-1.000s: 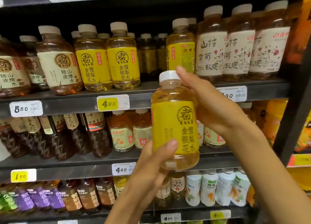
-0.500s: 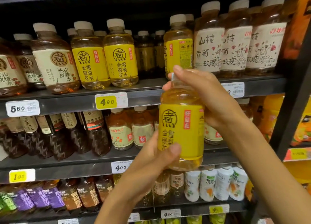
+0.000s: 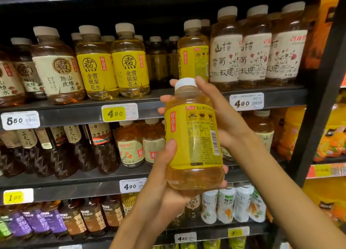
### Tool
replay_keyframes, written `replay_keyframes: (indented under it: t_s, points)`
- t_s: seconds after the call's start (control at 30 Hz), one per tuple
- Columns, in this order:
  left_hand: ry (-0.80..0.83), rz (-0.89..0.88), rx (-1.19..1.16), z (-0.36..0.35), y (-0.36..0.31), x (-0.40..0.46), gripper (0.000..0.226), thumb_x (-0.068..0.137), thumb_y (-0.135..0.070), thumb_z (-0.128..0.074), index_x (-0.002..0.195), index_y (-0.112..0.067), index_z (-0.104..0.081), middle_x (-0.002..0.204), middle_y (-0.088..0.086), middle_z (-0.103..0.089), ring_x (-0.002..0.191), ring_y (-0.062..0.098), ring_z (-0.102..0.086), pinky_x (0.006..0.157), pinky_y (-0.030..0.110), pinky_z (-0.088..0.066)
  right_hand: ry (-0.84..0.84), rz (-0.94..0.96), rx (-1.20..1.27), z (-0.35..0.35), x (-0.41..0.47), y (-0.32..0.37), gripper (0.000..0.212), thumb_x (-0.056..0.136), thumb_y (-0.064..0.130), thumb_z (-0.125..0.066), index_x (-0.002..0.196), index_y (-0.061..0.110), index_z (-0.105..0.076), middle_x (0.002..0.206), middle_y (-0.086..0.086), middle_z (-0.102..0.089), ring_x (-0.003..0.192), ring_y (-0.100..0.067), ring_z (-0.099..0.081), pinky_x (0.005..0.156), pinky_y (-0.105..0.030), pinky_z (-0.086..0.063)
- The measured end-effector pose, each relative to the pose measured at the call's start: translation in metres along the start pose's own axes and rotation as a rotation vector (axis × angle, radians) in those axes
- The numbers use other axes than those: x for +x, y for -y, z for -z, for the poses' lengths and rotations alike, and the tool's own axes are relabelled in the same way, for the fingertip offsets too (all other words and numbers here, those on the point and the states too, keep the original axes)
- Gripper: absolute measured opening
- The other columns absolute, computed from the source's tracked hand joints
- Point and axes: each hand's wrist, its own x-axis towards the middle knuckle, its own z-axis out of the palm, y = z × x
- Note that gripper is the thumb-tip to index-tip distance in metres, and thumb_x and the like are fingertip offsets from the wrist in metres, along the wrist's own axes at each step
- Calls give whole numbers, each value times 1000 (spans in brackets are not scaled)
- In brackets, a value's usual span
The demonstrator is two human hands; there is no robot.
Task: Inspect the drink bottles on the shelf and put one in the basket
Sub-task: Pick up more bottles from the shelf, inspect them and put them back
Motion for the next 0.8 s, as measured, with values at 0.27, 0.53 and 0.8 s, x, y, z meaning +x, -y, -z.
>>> replay_keyframes:
  t_s: [0.27,0.53,0.8]
  points:
    - [-210,13,396,6,-11,-6,91,48,-60,-87,125,-21,-57,122,8,-68,114,28,-63,100,48,-48,-171,64,-326,-3,5,3,24,86,25,-61,105,11,-62,102,-15,-69,89,-23,-65,78,-35,-54]
    - [-171,103,-22,-1,-17,-10,82,43,-34,-96,115,-7,-68,120,27,-64,104,42,-66,78,50,-57,-87,-87,-205,-1,7,2,34,76,40,-62,101,15,-64,89,-5,-68,85,-17,-65,82,-32,-53]
    - [-111,48,-298,-45,-34,-6,68,52,-38,-86,89,17,-70,83,38,-66,61,46,-68,47,52,-55,-223,-112,68,-7,17,-8,34,94,29,-51,72,12,-70,72,-3,-67,69,-15,-67,73,-26,-56]
